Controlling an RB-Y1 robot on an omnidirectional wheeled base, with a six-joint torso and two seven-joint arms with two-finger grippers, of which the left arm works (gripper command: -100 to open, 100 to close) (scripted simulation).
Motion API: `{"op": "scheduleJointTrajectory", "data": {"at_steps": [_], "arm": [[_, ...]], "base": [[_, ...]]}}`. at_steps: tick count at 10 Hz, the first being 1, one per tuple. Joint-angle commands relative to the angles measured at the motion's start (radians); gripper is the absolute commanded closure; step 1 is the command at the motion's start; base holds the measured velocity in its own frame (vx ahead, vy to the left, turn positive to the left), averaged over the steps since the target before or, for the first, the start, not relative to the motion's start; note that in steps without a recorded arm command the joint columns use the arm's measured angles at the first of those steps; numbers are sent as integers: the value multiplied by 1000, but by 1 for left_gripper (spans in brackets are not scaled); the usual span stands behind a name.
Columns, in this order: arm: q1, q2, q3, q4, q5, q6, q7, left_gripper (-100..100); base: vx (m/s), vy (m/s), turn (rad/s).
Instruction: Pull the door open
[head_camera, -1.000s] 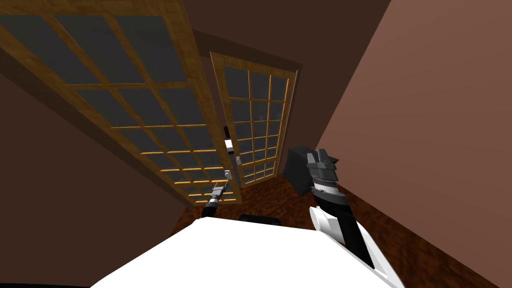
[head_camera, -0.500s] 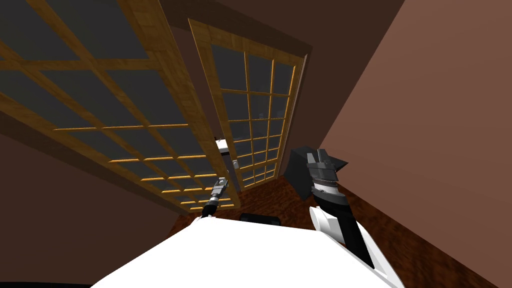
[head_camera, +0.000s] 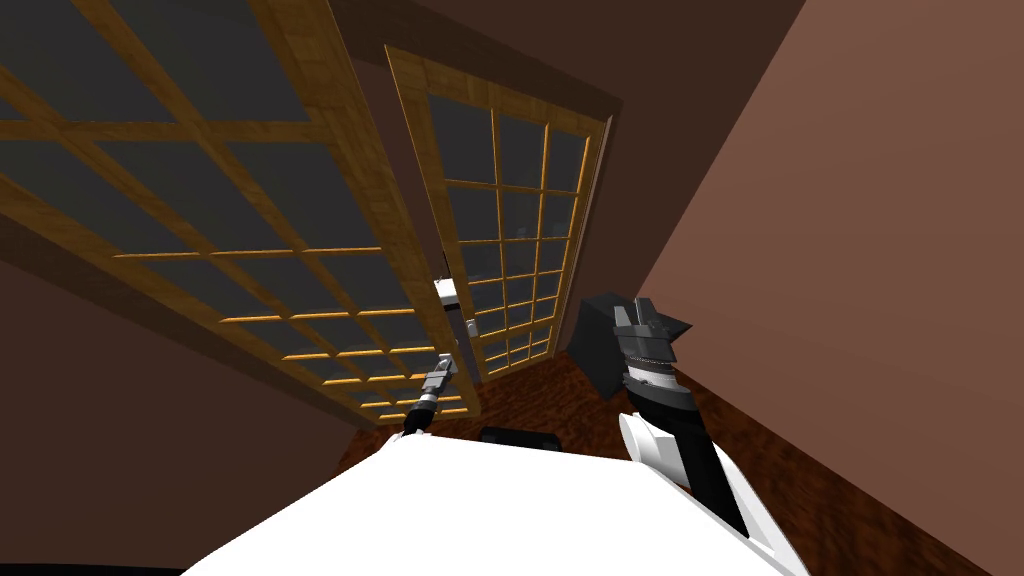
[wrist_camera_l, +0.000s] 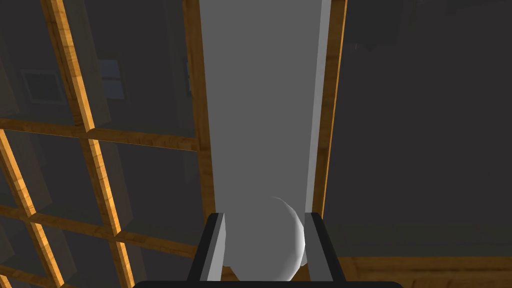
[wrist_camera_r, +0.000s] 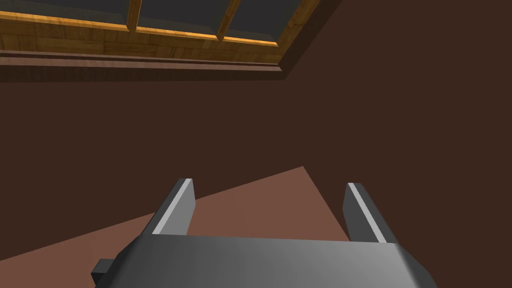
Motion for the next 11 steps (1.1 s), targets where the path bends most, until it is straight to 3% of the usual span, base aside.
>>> {"op": "scheduleJointTrajectory", "data": {"at_steps": [1,11], "arm": [[0,-1,0,-1,0,-2,0,100],[-6,20,-67,1,90,-8,201,100]], "base": [[0,0,0],[-27,9,-23]]}}
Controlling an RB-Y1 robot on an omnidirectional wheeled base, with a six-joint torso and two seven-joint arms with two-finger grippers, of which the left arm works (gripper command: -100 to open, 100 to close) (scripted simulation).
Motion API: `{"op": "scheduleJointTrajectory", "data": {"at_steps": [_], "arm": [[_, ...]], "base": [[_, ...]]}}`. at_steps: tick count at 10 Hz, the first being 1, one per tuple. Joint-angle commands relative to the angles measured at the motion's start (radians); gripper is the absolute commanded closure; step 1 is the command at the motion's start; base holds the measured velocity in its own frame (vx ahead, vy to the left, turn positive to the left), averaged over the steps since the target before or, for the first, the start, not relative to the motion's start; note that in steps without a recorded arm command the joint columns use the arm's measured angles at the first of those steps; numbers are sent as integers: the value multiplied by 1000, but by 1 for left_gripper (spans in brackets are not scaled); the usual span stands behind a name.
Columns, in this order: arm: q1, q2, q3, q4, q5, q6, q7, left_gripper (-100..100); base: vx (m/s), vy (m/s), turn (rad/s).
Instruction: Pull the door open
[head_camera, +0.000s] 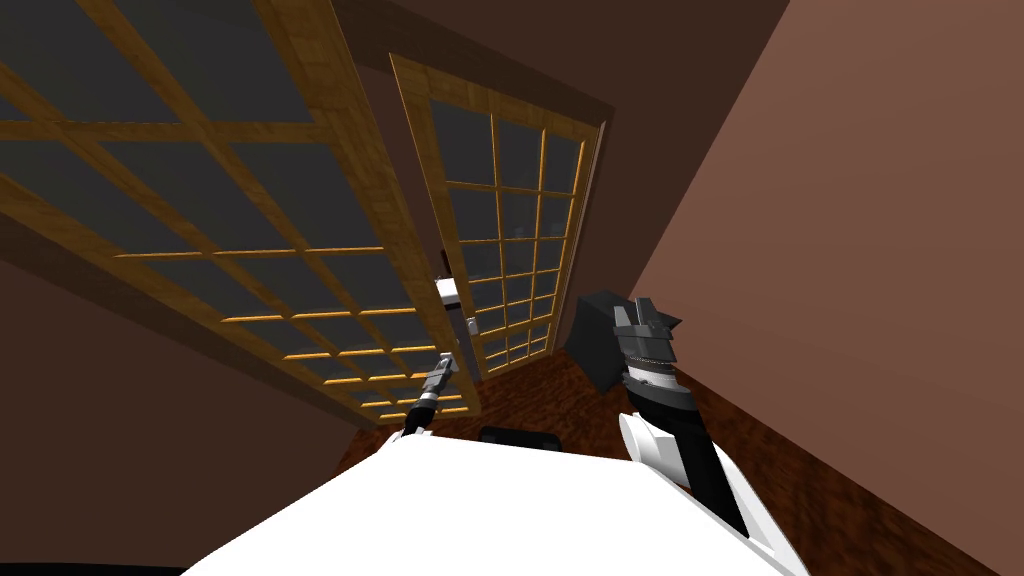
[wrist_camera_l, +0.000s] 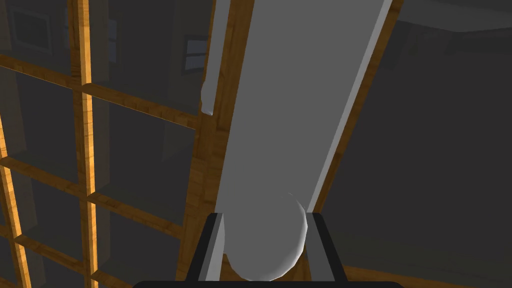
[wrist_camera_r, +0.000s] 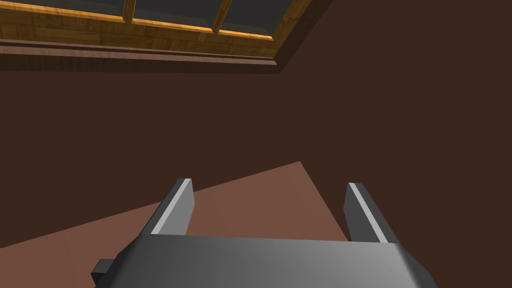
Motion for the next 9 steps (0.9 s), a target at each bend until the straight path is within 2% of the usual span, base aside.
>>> {"op": "scheduleJointTrajectory", "data": {"at_steps": [1,9], "arm": [[0,1,-14,-5,14,-1,38,100],[-6,21,-79,-3,102,-8,242,100]], "base": [[-29,5,-19],[-33,11,-27]]}}
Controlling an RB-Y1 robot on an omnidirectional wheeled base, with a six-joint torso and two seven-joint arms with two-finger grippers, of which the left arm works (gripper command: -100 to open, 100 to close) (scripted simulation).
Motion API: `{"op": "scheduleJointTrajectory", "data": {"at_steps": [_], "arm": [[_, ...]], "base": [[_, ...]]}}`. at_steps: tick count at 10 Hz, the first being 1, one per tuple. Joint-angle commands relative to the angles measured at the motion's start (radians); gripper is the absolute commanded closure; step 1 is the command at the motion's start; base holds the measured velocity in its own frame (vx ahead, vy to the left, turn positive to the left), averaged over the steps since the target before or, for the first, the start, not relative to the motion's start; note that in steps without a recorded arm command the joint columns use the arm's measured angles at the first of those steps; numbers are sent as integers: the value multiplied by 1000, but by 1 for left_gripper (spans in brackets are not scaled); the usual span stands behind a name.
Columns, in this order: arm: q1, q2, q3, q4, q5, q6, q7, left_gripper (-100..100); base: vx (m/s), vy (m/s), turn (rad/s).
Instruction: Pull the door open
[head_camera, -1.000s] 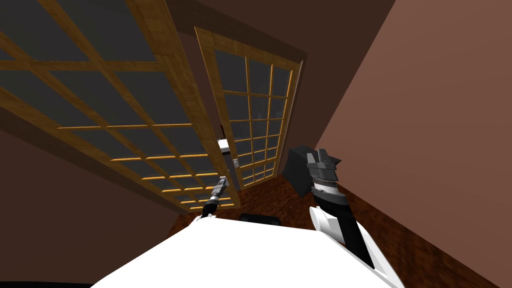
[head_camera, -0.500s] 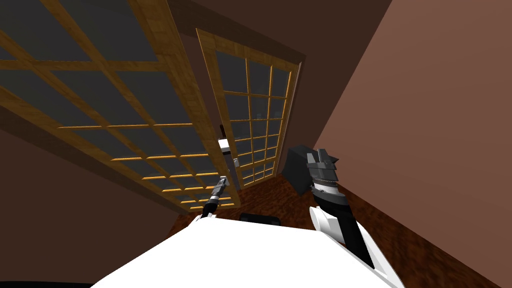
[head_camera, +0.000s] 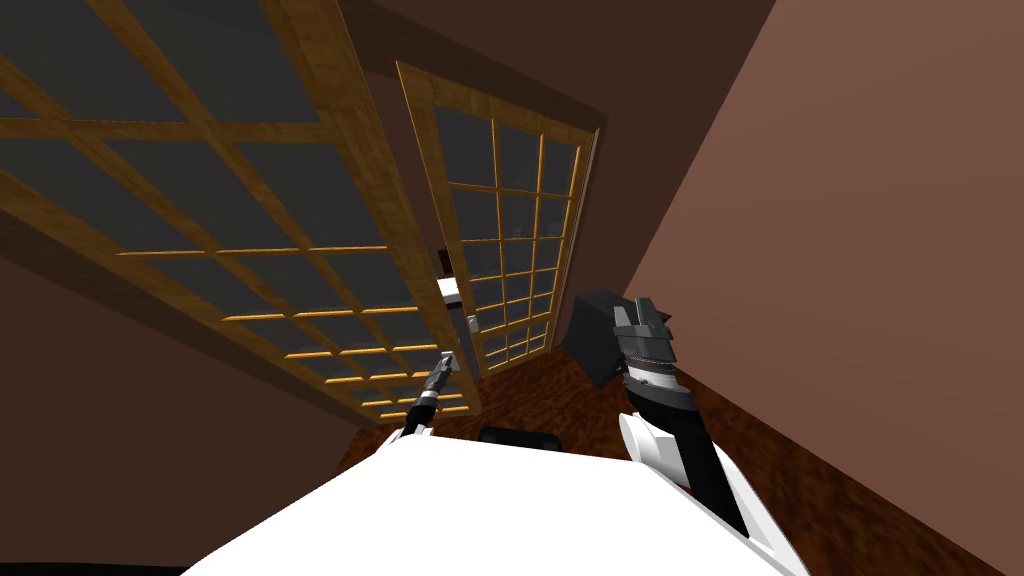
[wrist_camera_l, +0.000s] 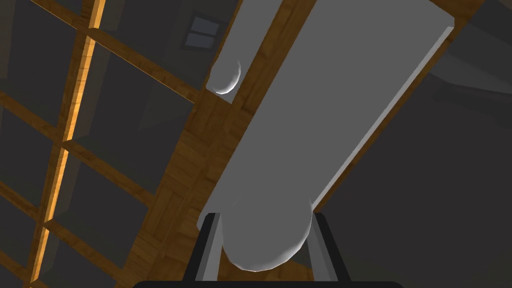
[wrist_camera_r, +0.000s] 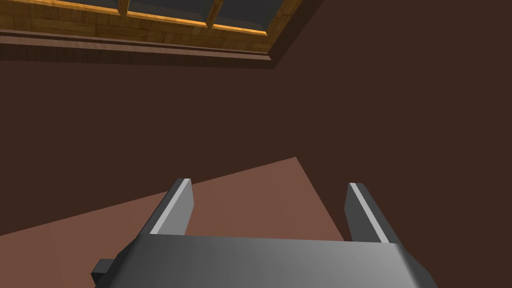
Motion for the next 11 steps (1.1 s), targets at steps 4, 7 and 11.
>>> {"op": "scheduleJointTrajectory", "data": {"at_steps": [4,7,11], "arm": [[-8,4,-40,7,45,-11,117,100],[-10,10,-59,7,72,-13,181,100],[-13,20,-91,8,114,-17,289,100]], "base": [[-32,11,-22],[-28,8,-27],[-26,9,-20]]}}
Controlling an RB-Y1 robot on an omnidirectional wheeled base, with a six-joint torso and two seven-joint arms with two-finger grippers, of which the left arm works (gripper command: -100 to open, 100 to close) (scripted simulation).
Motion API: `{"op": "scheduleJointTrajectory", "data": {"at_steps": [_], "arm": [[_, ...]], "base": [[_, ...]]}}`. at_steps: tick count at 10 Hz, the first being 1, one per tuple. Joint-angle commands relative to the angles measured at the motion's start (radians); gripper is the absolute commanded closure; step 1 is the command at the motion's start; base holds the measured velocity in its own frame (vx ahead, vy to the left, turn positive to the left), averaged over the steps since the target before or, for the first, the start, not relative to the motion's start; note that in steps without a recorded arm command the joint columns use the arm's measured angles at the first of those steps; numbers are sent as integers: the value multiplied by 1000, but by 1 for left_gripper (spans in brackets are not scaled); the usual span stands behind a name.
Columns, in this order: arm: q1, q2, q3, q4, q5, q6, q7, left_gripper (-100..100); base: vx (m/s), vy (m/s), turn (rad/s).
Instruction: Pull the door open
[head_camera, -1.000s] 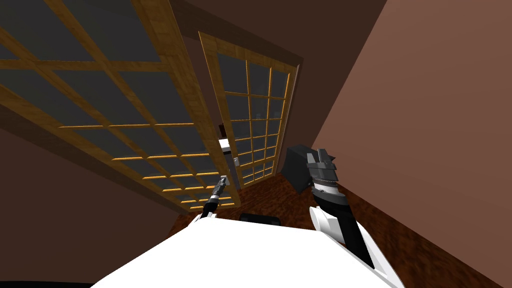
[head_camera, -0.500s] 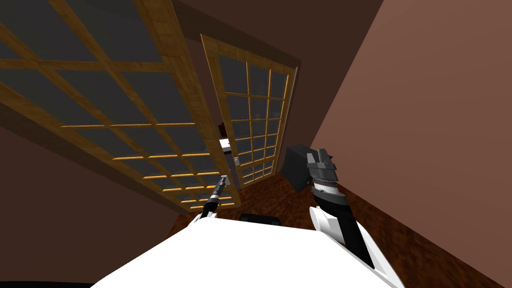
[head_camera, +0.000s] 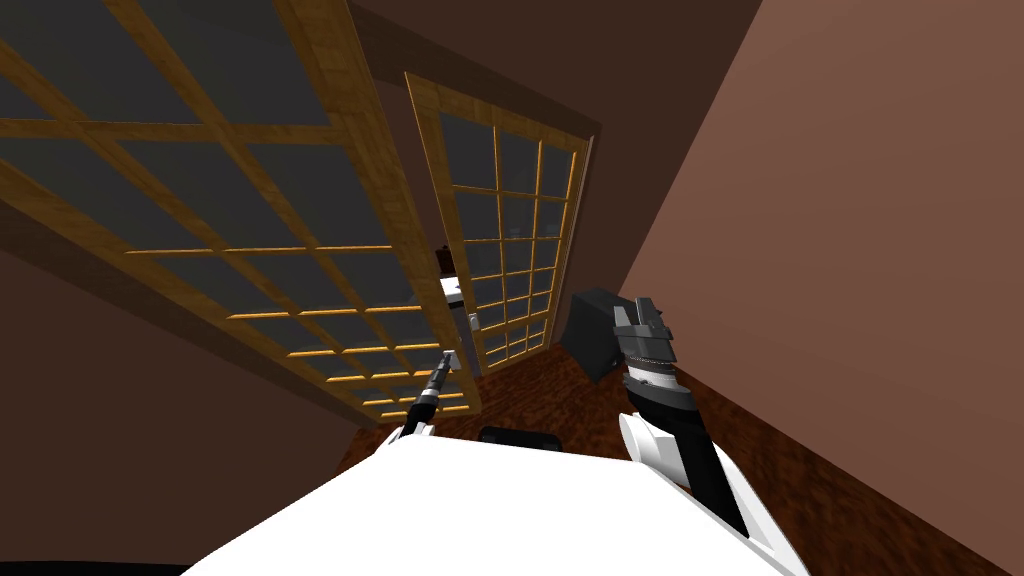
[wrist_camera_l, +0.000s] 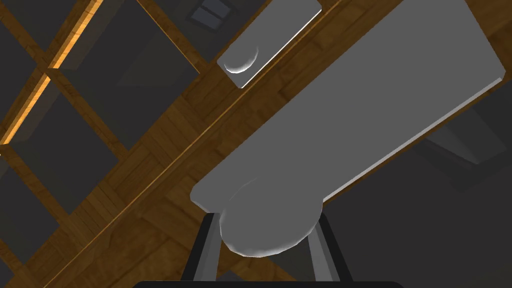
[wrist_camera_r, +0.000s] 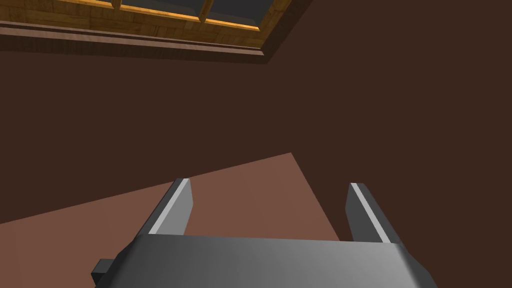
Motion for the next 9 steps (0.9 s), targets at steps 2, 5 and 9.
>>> {"op": "scheduleJointTrajectory", "data": {"at_steps": [2,5,9], "arm": [[-3,-5,-26,-2,18,-6,62,100],[-5,1,-48,-2,47,-8,137,100],[-8,12,-81,-1,93,-12,248,100]], "base": [[-31,9,-24],[-27,8,-24],[-27,14,-22]]}}
